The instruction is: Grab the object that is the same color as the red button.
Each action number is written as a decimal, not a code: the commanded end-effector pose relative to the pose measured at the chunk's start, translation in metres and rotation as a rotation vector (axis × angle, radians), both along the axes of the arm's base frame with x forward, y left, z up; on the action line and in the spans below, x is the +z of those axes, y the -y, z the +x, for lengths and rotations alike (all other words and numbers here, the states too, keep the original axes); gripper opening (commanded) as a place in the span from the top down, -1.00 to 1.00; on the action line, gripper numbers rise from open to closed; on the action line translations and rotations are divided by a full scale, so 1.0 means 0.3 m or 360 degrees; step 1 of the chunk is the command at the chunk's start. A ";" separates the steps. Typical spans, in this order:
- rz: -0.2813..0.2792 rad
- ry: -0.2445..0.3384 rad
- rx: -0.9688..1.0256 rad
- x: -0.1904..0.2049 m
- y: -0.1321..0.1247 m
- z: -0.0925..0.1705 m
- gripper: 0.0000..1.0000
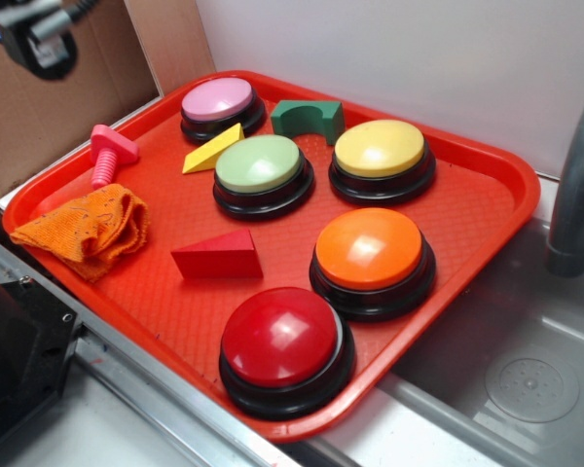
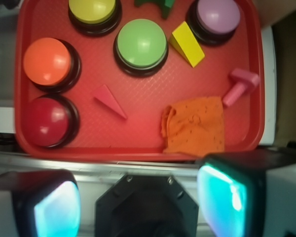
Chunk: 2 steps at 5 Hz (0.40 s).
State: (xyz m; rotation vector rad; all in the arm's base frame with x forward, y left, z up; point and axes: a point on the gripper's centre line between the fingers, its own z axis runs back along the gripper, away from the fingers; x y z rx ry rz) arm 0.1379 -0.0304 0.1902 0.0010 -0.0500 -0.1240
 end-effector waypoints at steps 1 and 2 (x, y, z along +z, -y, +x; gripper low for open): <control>-0.0007 0.0155 -0.0239 -0.150 0.055 0.063 -1.00; -0.0060 0.0133 -0.0269 -0.249 0.047 0.087 -1.00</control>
